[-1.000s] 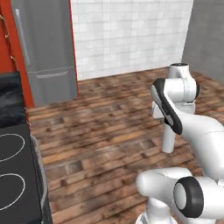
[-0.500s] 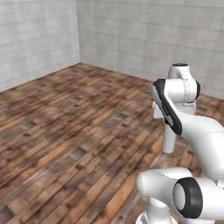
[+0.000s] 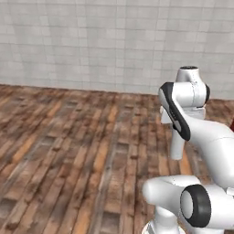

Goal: Move the drinks to the dining counter.

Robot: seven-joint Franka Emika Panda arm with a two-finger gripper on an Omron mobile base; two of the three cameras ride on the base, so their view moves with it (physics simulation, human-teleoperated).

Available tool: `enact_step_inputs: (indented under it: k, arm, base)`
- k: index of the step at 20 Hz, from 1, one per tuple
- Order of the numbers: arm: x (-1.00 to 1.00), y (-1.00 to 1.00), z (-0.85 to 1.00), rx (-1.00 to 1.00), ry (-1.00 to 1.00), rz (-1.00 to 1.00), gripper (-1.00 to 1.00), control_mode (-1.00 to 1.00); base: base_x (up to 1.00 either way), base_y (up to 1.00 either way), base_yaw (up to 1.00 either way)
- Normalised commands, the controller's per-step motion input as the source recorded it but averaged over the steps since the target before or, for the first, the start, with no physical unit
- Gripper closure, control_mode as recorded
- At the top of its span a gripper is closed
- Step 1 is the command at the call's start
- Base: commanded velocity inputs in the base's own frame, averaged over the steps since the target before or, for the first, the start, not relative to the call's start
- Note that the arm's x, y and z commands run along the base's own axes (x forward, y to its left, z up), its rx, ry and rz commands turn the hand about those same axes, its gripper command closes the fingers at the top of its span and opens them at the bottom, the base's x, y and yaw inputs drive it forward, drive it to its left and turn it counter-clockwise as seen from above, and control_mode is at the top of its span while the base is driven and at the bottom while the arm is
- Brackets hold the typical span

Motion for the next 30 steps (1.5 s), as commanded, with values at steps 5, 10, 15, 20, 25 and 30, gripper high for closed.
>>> enact_step_inputs:
  k: [5,10,15,20,25,30]
  arm:
    - [0.00,0.00,0.00,0.00,0.00,0.00,1.00,1.00]
    - [0.00,0.00,0.00,0.00,0.00,0.00,1.00,1.00]
    - [0.00,0.00,0.00,0.00,0.00,0.00,1.00,1.00]
    - [0.00,0.00,0.00,0.00,0.00,0.00,1.00,1.00]
    - [0.00,0.00,0.00,0.00,0.00,0.00,1.00,1.00]
    - [0.00,0.00,0.00,0.00,0.00,0.00,1.00,1.00]
  base:
    - [0.53,-0.54,-0.68]
    - [0.66,-0.34,-0.64]
    - [0.89,0.00,-0.59]
    - [0.84,0.00,-0.59]
    - [0.65,0.14,-0.55]
    - [0.47,0.71,-0.45]
